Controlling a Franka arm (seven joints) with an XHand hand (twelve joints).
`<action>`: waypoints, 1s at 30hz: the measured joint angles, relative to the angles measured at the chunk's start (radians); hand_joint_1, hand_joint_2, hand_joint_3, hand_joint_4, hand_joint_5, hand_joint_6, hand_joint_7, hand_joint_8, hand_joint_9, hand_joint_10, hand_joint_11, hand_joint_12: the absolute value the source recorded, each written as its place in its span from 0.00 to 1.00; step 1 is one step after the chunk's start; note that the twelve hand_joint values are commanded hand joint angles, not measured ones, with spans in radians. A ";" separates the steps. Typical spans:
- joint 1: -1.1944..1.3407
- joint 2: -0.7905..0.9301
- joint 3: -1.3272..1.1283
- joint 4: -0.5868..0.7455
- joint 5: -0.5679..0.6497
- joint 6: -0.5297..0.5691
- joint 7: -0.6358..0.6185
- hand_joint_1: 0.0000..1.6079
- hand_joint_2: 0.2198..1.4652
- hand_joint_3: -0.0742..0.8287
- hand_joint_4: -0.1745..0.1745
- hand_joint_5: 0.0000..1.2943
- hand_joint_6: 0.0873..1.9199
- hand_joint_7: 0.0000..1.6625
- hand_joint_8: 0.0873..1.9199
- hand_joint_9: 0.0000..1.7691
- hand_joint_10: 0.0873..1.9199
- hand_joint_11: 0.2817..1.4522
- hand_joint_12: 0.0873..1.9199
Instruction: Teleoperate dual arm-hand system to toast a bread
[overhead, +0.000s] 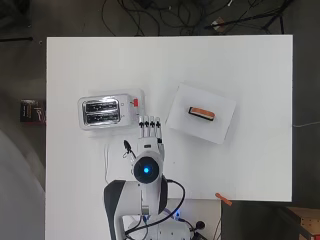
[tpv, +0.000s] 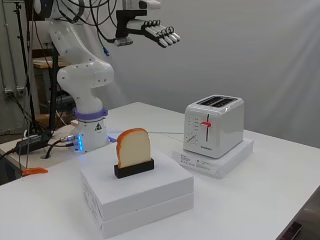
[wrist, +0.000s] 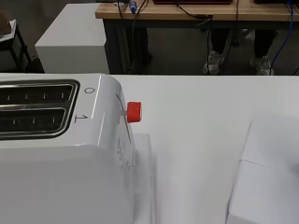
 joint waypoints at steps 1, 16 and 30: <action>0.002 0.023 0.014 0.016 0.016 -0.002 0.007 0.06 0.75 0.10 0.29 0.14 0.00 0.13 0.00 0.16 0.00 0.08 0.00; -0.032 0.480 -0.138 0.269 -0.100 -0.063 -0.003 0.09 0.74 0.07 0.51 0.30 0.00 0.25 0.00 0.31 0.00 0.16 0.00; -0.063 0.648 -0.259 0.228 -0.205 0.129 -0.217 0.23 0.58 0.07 0.27 0.22 0.00 0.28 0.00 0.32 0.00 0.15 0.00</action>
